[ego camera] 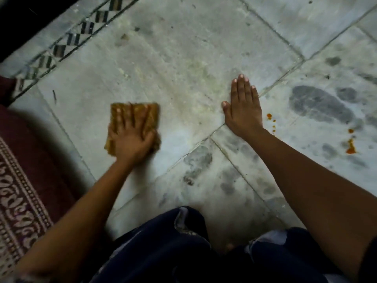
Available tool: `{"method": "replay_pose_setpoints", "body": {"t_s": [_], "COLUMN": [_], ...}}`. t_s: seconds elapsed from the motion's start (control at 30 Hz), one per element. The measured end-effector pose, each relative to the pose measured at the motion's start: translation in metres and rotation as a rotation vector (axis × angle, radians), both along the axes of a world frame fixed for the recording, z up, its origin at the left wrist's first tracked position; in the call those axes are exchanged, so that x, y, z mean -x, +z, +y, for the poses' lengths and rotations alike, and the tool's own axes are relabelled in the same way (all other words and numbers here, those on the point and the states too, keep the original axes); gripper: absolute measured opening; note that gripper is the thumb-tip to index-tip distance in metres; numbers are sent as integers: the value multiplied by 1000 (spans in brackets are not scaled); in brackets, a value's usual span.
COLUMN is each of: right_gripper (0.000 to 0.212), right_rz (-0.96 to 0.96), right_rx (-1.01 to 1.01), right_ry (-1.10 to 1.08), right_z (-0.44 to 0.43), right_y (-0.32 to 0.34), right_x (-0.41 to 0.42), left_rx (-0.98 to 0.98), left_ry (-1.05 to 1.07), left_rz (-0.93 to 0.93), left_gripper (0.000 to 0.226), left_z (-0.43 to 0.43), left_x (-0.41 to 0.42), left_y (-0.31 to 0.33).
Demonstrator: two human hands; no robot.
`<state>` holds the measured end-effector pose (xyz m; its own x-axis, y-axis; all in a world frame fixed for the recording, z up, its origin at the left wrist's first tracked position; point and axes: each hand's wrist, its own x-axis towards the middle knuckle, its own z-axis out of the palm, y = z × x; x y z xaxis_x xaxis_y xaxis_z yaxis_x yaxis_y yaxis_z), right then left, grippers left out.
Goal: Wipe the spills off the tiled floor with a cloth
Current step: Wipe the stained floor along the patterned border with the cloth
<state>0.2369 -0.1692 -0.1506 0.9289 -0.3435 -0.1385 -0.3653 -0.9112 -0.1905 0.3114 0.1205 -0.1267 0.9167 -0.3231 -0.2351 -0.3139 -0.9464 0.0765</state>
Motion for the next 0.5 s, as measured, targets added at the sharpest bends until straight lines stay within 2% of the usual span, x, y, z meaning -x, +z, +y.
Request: {"method": "replay_pose_setpoints", "body": {"t_s": [0.07,0.13,0.23,0.33,0.4,0.5], "right_gripper": [70,70,70,72,72,72], "right_rz": [-2,-1,7,28,32,27], "right_rx": [2,-1,-21,-22,-8,-9], "right_ry": [5,9,4,23,33,7], "right_z": [-1,-1,-1,-6,-8,-6], "right_y": [1,1,4,4,2,3], "right_x": [0,-1,-2,2,5,6], "left_rx": [20,51,47,112,94,65], "left_ry": [122,74,-186,-454,-370,-34], "left_rz": [17,43,56,13,-15,25], "left_gripper": [63,60,67,67,70,74], "left_z": [-23,-64,-104,-69,-36,-36], "left_x": [-48,-71,-24,39,36,-22], "left_y": [-4,-5,-4,1,-3,-3]}}
